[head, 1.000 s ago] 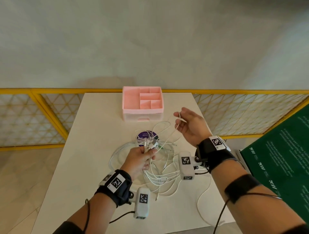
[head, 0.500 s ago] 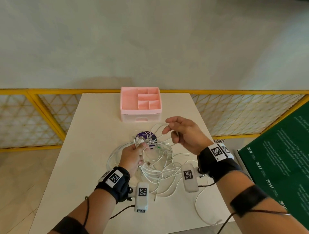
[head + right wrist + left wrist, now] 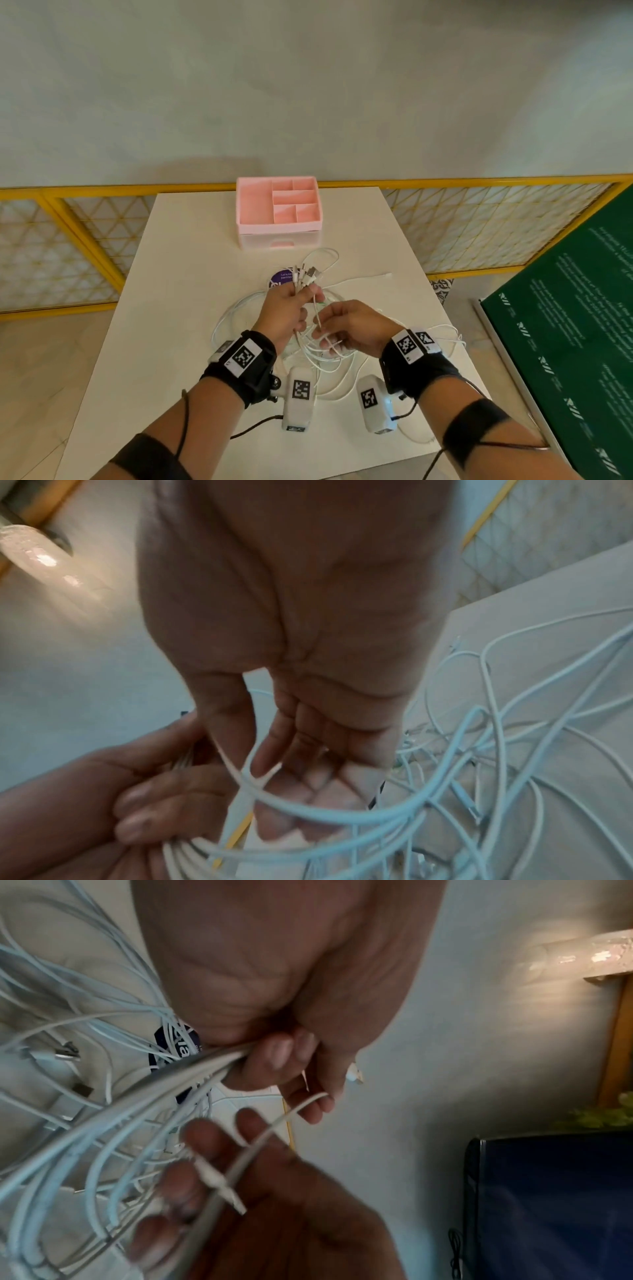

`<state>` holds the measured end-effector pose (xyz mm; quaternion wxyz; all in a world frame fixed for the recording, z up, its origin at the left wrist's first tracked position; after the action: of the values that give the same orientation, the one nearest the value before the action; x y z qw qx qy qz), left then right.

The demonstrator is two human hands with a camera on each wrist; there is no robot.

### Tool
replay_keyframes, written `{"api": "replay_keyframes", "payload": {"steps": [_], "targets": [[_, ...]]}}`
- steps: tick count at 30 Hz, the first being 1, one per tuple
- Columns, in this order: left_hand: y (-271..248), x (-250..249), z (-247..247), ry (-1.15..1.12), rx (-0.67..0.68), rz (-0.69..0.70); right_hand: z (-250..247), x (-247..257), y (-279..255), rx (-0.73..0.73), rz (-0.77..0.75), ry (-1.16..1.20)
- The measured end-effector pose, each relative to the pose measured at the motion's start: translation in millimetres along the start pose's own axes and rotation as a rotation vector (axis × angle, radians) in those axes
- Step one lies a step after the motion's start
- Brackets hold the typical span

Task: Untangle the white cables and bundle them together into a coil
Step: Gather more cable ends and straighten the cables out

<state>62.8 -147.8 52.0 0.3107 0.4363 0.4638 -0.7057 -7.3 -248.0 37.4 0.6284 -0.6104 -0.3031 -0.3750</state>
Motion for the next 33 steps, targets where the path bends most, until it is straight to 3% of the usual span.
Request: {"api": "replay_keyframes", "payload": {"steps": [5,9,12,15,21,24,27,33], "targets": [[-12,8,19,0.048,0.116,0.003,-17,16,9,-0.136,0.01,0.463],[-29,13,31,0.132,0.236,0.008,-24,31,16,-0.168,-0.029,0.47],[-30,23,19,0.124,0.187,-0.023,-33,59,15,-0.209,-0.102,0.488],[-23,25,0,0.004,0.129,-0.038,-26,94,9,-0.185,-0.187,0.458],[-19,8,1,-0.298,0.157,-0.087,-1,150,-15,-0.127,-0.436,0.415],[-14,1,-7,-0.407,0.081,-0.098,4,168,-29,-0.061,-0.536,0.401],[-8,-6,-14,-0.474,0.025,-0.097,9,154,-29,-0.009,-0.506,0.259],[1,-20,-13,-0.512,-0.02,-0.081,17,68,-9,0.004,-0.3,-0.083]]}}
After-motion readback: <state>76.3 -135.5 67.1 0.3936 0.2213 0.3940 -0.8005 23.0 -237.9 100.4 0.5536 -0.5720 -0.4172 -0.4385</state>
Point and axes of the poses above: each hand's wrist, its own y-axis towards the middle knuckle, its own z-axis out of the palm, x = y × z, the point moved 10 cm from there along y, towards the middle knuckle, and after that the axes turned 5 degrees about -x, right-handed, at the moved point
